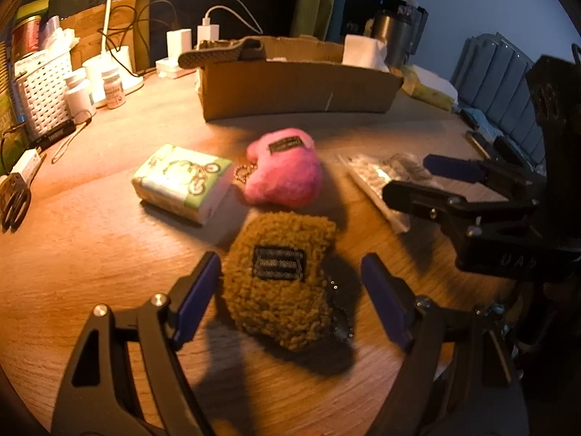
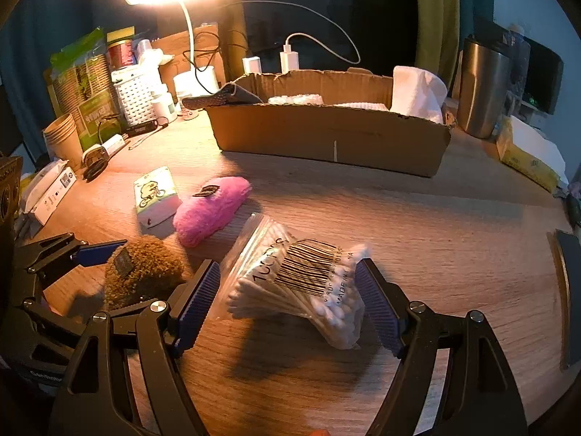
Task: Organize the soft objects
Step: 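Grasp the brown plush keychain with the left gripper while the right gripper grasps the cotton swab bag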
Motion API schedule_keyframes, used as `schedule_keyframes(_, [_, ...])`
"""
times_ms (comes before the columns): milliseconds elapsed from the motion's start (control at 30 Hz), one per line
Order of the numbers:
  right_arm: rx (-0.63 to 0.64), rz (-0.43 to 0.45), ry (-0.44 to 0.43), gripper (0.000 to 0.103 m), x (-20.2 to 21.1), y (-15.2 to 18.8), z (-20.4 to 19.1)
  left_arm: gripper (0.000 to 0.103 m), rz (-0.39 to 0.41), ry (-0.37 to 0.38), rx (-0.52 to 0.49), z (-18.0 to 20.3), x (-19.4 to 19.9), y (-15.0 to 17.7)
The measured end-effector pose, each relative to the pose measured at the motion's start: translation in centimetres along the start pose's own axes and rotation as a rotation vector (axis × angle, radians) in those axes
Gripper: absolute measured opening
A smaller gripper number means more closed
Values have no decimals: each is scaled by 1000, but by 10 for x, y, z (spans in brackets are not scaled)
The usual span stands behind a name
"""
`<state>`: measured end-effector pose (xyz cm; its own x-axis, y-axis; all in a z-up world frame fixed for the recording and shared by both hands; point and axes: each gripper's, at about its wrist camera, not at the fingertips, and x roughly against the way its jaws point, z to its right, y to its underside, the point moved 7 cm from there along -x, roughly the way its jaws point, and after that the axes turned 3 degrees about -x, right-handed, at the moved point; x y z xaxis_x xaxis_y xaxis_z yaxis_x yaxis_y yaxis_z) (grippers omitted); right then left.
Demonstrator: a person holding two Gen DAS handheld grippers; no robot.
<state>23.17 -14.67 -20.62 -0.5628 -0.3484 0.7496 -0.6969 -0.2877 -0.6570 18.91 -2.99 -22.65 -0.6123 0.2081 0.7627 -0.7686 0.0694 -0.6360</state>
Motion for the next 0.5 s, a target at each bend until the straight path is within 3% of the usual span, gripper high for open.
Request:
schedule_keyframes(433, [-17,-7,0,80,-7,1,6,79,12,-41,-36,2,-3,1])
schedule_keyframes(500, [-16,-8,1,80,-8,2,6,66,14,-35,-37,2,-3,0])
